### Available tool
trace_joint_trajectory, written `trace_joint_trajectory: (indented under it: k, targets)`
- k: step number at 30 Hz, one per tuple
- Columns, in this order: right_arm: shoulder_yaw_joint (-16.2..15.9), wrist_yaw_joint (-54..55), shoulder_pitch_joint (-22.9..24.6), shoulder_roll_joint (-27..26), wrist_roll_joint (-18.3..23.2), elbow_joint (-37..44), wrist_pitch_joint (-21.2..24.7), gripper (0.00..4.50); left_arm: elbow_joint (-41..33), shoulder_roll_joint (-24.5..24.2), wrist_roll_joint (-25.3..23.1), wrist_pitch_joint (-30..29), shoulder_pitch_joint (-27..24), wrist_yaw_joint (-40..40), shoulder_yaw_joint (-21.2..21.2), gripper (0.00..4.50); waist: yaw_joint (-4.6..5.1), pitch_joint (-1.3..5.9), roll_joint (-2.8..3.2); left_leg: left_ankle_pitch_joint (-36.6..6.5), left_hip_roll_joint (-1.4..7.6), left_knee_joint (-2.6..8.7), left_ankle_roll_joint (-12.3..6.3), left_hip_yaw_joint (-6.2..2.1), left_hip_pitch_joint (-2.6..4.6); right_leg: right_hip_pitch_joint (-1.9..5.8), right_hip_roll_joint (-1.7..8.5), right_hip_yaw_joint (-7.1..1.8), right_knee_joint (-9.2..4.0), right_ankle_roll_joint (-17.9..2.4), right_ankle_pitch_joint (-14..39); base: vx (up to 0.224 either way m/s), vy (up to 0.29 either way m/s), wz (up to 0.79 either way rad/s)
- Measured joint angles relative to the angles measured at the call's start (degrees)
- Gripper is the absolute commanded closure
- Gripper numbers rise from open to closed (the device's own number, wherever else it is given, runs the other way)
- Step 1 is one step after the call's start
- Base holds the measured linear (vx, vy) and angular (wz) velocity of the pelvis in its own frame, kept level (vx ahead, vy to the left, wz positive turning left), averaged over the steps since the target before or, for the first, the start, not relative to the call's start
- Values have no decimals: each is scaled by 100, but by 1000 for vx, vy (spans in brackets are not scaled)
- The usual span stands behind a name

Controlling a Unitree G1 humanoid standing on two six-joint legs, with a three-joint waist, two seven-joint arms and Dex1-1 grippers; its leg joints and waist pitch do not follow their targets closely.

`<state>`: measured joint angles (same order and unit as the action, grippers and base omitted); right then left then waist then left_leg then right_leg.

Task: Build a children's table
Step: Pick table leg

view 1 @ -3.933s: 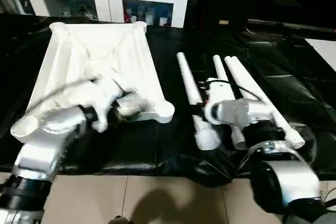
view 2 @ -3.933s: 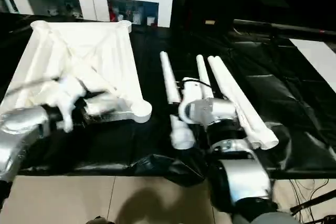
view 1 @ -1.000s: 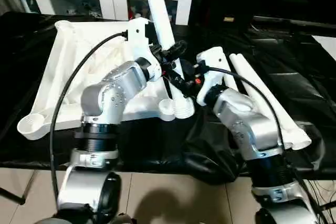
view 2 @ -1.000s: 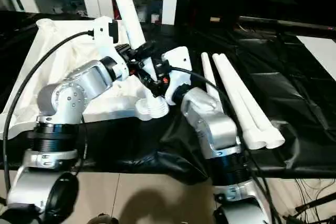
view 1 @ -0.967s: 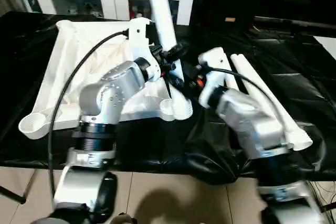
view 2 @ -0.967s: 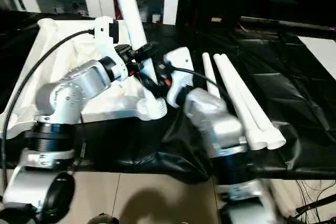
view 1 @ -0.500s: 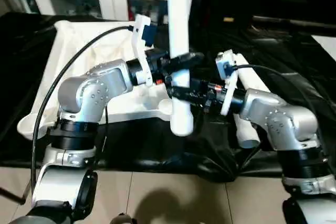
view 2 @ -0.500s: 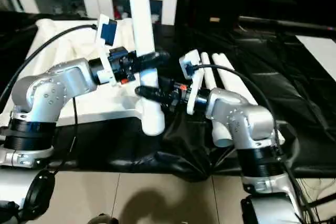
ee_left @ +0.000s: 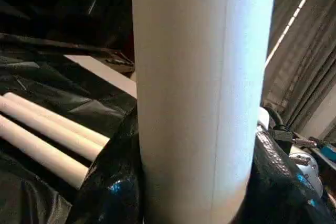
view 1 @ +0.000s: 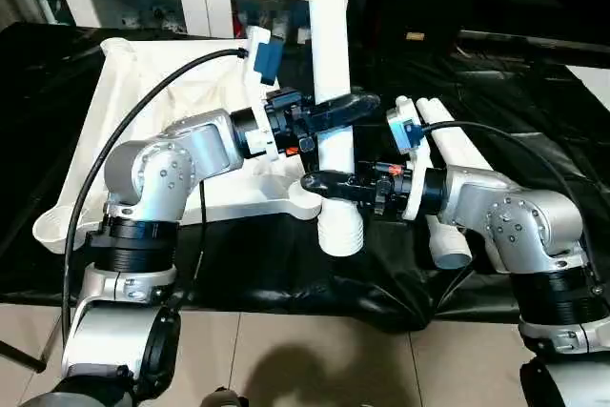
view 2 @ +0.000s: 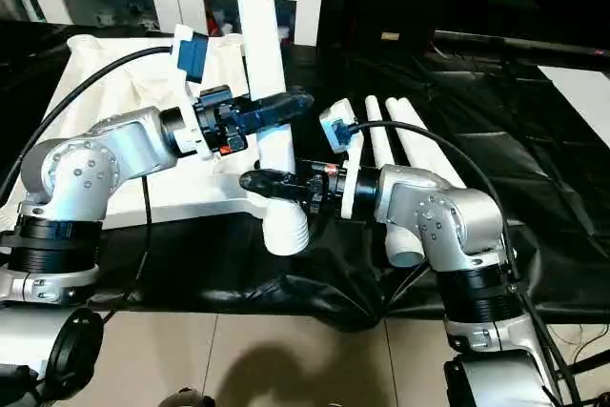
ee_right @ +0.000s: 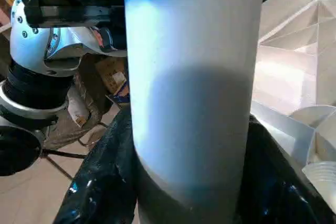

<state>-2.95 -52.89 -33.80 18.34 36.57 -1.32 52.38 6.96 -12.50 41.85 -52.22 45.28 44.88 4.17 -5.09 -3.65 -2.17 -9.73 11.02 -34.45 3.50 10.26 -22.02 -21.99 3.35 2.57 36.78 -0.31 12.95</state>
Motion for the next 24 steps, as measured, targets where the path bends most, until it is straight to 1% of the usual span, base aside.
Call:
trace_joint_trajectory:
  k: [1,2,4,6,7,8,9,11,13,14,16,17,18,19,24]
  targets:
    - [0,14,0,-13,-3,0,-3,261,0,-2,0,0,0,-1,2,264,-2,0,0,0,0,0,0,0,0,0,0,0,0,0,0,0,0,0]
    - [0,40,0,-29,-6,0,-7,262,0,-5,0,1,0,-2,3,229,-3,0,0,0,0,0,0,0,0,0,0,0,0,0,0,0,0,0]
    - [4,189,4,-103,-51,-3,-92,263,10,27,-24,18,7,-142,33,194,-1,0,0,0,0,-1,0,0,0,0,0,0,0,0,0,0,0,0]
    - [2,528,17,-282,-252,-27,-284,263,38,73,-237,95,64,-420,14,194,-3,0,0,1,0,-1,1,-1,0,0,0,0,2,0,0,0,0,0]
    - [3,644,17,-345,-302,-50,-342,263,39,95,-333,144,68,-495,-26,184,-3,0,0,1,0,-1,2,0,0,0,0,0,2,0,0,0,0,0]
    - [24,815,14,-396,-364,-98,-408,263,57,150,-494,256,67,-691,-87,184,-5,0,0,1,0,-1,1,0,0,1,1,-1,1,0,0,0,0,0]
    - [32,929,15,-418,-406,-134,-438,264,78,217,-649,385,67,-896,-116,160,-6,0,0,1,0,-1,1,-1,-2,1,1,0,0,1,0,0,0,0]
    - [66,1218,14,-536,-551,-225,-521,264,149,342,-955,636,69,-1350,-173,154,4,0,0,1,0,-1,2,0,-2,1,0,-1,-1,2,-1,0,0,0]
    - [66,1337,14,-596,-594,-263,-555,264,177,391,-1041,670,68,-1526,-177,151,6,0,0,1,0,1,2,0,-2,0,0,0,0,2,-1,0,0,0]
    - [66,1373,14,-600,-620,-268,-567,264,177,405,-1060,673,68,-1572,-177,169,8,0,0,1,0,2,2,0,-2,-1,0,1,-1,2,-1,0,0,0]
    - [71,1442,13,-639,-671,-298,-612,264,170,453,-1059,673,68,-1675,-174,182,10,0,0,0,0,4,2,0,-1,-1,0,1,-2,2,-1,0,0,0]
    - [67,1485,12,-662,-709,-335,-657,264,170,486,-1061,673,68,-1747,-169,199,9,0,0,1,0,3,2,0,-2,-1,0,0,-2,2,-1,0,0,0]
    - [59,1510,12,-679,-754,-348,-696,264,172,500,-1063,673,68,-1795,-159,199,9,0,0,1,0,3,2,0,-2,-1,0,0,-2,2,-1,0,0,0]
    - [56,1523,12,-689,-774,-352,-714,264,171,501,-1063,673,68,-1815,-157,212,8,0,0,1,0,2,2,0,-2,-1,0,0,-1,2,-1,0,0,0]
    - [17,1554,-11,-699,-822,-385,-824,264,181,566,-1024,672,69,-1821,-63,249,5,0,0,1,0,1,1,0,-2,-1,0,0,-1,2,-1,0,0,0]
